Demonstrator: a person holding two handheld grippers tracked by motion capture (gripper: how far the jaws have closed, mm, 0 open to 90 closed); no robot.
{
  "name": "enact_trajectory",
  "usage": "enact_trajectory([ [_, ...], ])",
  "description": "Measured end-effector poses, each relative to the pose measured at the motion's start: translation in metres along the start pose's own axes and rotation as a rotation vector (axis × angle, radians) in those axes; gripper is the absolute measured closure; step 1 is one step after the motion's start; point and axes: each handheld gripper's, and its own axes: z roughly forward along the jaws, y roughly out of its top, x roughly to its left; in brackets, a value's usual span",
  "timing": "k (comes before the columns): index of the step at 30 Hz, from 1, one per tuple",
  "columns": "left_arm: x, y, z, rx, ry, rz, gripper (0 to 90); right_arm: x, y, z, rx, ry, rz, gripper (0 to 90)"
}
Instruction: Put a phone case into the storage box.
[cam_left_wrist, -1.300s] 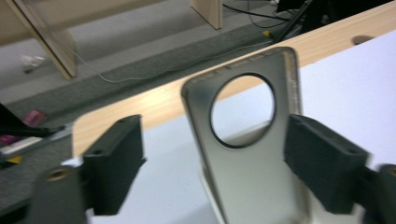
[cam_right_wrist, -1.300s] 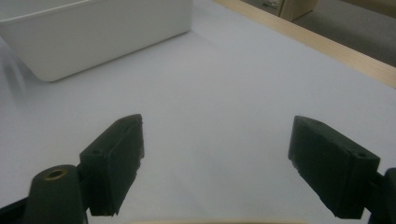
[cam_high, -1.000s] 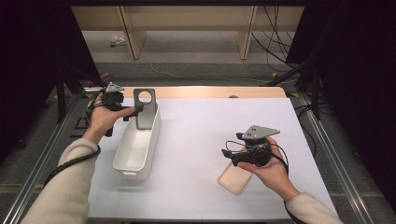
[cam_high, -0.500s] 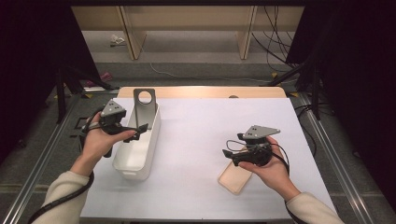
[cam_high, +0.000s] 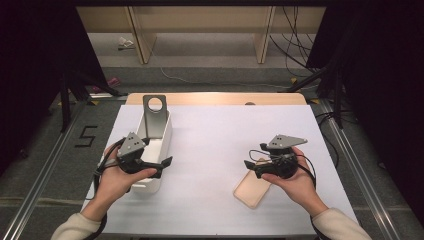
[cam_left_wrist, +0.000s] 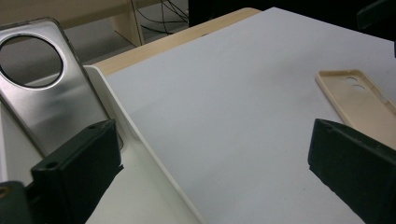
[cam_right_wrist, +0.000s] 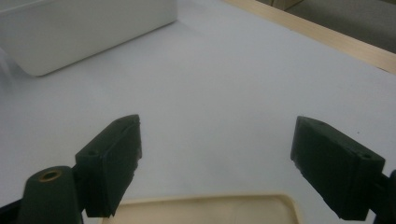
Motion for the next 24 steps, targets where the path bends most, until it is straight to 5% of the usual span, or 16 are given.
enact_trajectory([
  [11,-0.021,-0.029,-0.015,-0.027,0.021,-0.008,6.7,-0.006,-0.007,-0.011,-0.006,-0.014,0.021,17.3],
  [24,-0.022,-0.031,-0.014,-0.036,0.017,-0.005,7.9,-0.008,-0.009,-0.009,0.001,-0.021,0.033,17.3],
])
